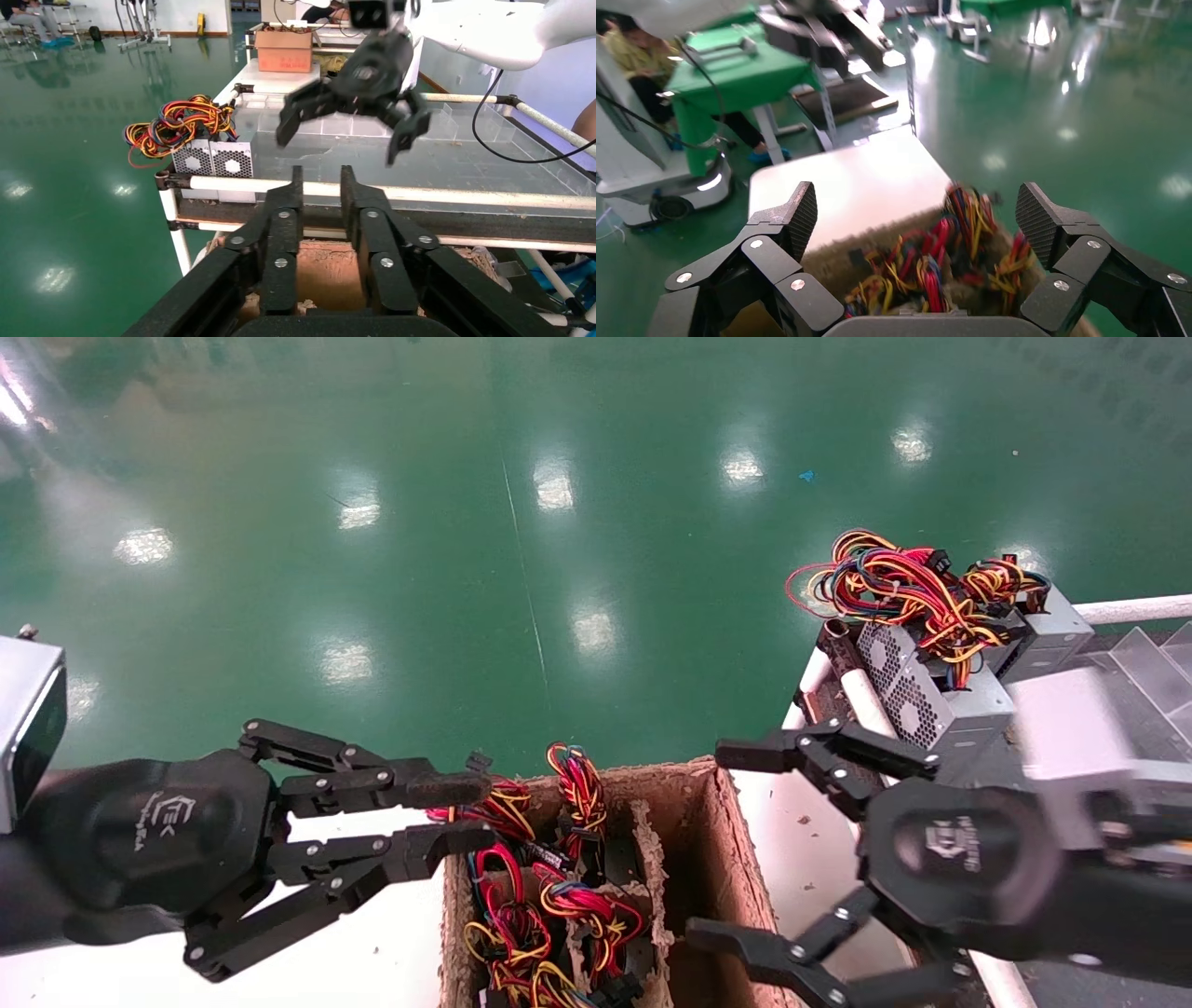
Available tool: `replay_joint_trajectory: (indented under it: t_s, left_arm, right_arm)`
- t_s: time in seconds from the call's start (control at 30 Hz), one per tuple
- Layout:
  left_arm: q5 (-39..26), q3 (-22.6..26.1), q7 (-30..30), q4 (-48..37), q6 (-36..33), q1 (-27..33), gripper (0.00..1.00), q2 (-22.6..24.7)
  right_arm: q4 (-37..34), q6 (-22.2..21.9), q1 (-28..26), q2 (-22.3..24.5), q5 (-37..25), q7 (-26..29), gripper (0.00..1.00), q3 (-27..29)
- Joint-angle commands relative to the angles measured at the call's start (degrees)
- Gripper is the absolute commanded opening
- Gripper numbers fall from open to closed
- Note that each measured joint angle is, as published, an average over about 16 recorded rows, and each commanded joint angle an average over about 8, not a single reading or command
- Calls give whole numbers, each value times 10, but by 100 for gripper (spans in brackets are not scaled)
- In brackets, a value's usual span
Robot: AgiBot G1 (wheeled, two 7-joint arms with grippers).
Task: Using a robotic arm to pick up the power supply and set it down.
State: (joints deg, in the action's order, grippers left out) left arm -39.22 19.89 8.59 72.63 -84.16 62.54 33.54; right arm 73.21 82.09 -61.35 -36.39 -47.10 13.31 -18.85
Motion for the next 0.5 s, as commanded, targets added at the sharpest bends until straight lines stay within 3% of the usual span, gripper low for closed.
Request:
replay_joint_trajectory:
  t_s: [0.03, 0.2, 0.37, 0.4, 0.5]
  left_arm:
    - [0, 0, 0, 0, 0, 0, 0, 0]
    - [0, 0, 0, 0, 0, 0, 0, 0]
    - [0, 0, 0, 0, 0, 0, 0, 0]
    - [0, 0, 0, 0, 0, 0, 3, 0]
    - [0, 0, 0, 0, 0, 0, 38, 0]
  right_arm:
    - [0, -11, 1, -4, -14, 7, 100, -7]
    - [-9, -18, -5, -12, -55, 38, 100, -36]
    - [-26, 7, -26, -33, -109, 81, 100, -83]
    - [-31, 14, -31, -40, -121, 89, 100, -94]
    - [-51, 32, -46, -64, -155, 104, 100, -123]
